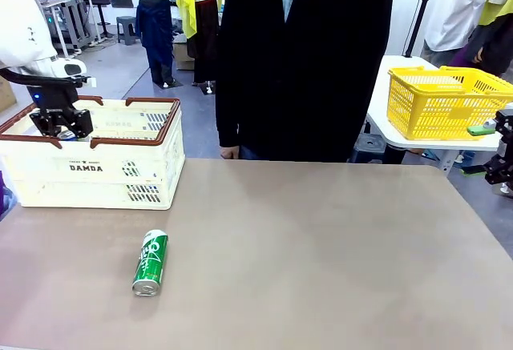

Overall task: Place the drinks into the Shopping basket.
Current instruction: Pick up one drink and place it into the Shopping basket.

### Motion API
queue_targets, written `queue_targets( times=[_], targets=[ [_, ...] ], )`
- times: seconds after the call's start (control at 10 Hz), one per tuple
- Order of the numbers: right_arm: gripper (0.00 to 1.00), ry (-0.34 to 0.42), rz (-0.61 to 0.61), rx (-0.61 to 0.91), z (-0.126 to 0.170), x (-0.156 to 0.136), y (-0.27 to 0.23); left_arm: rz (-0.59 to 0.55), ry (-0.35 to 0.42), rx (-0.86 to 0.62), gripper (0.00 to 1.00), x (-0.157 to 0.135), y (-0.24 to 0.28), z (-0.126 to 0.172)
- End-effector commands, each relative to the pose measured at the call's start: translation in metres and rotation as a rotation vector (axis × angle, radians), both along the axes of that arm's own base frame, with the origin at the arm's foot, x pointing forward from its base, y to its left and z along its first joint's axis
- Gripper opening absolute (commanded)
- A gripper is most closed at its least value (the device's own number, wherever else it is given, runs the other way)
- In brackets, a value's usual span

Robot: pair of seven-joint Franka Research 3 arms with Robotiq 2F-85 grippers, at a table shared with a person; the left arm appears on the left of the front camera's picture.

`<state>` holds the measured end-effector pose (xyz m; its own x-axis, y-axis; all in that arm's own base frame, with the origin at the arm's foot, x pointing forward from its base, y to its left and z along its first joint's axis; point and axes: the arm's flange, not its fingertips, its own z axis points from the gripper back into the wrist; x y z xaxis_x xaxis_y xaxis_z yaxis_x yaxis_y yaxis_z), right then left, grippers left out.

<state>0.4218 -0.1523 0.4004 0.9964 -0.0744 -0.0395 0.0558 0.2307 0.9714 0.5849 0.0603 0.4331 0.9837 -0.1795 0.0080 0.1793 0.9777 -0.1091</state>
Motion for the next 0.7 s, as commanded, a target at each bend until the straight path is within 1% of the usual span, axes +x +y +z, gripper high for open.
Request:
queue_targets(
  times=[0.0,0.2,0.3,0.4,0.5,0.6],
  targets=[
    [1.00,-0.010,0.017,0.000,0.002,-0.002,-0.001,0.027,-0.021,-0.002,1.00,0.001,-0.002,0.017],
    [1.00,-0.010,0.017,0.000,0.002,-0.002,-0.001,0.029,-0.068,-0.024,1.00,-0.008,-0.005,0.044],
    [1.00,-0.010,0.017,0.000,0.002,-0.002,-0.001,0.053,-0.095,-0.042,1.00,-0.016,-0.005,0.061],
    [1.00,-0.010,0.017,0.000,0.002,-0.002,-0.001,0.114,-0.102,-0.112,1.00,-0.026,-0.005,0.083],
    [1.00,-0.010,0.017,0.000,0.002,-0.002,-0.001,0.190,-0.068,-0.289,1.00,-0.046,-0.002,0.111],
    [1.00,-0.010,0.017,0.000,0.002,-0.002,-0.001,0.167,-0.005,-0.475,1.00,-0.069,0.006,0.130]
  ],
)
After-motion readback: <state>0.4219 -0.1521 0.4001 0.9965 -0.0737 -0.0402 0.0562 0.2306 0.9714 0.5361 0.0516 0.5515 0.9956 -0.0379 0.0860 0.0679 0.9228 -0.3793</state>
